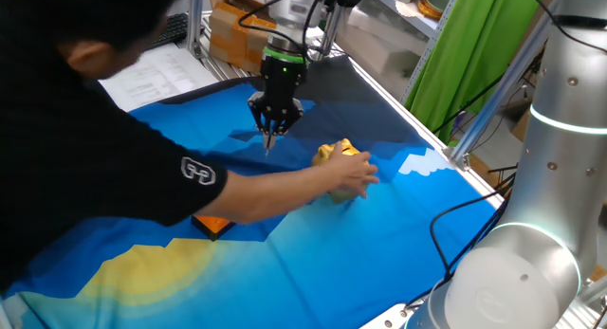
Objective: Drop coins into a piggy bank
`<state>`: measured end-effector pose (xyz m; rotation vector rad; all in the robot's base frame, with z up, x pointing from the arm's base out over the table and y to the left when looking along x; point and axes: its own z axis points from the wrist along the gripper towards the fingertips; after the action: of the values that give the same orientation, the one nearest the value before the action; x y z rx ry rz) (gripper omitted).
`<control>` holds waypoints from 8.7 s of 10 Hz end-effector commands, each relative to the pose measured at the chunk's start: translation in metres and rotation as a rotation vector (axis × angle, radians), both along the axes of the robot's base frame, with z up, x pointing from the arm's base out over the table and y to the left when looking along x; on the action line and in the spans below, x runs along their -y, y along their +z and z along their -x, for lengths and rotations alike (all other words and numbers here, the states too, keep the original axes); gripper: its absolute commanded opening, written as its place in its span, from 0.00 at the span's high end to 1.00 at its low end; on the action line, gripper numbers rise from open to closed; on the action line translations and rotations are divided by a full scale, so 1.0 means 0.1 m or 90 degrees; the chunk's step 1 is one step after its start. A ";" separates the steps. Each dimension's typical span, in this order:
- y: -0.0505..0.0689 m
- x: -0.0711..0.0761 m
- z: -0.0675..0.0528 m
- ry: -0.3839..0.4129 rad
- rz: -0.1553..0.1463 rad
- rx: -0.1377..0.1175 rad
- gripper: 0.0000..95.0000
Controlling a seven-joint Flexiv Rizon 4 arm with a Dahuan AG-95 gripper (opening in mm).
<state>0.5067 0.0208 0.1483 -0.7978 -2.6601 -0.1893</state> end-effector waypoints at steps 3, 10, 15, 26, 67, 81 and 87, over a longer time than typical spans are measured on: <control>0.08 -0.02 0.07 -0.106 0.030 -0.022 1.00; 0.23 -0.01 0.21 -0.165 0.031 -0.037 1.00; 0.33 0.05 0.25 -0.277 0.087 -0.023 1.00; 0.46 0.45 0.22 -0.288 0.095 -0.008 1.00; -0.08 1.17 0.44 -0.316 0.236 0.122 1.00; -0.10 1.19 0.44 -0.325 0.254 0.077 1.00; -0.13 1.16 0.45 -0.318 0.256 0.061 1.00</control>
<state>0.4639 -0.0957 0.1346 -1.6113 -2.5676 0.2003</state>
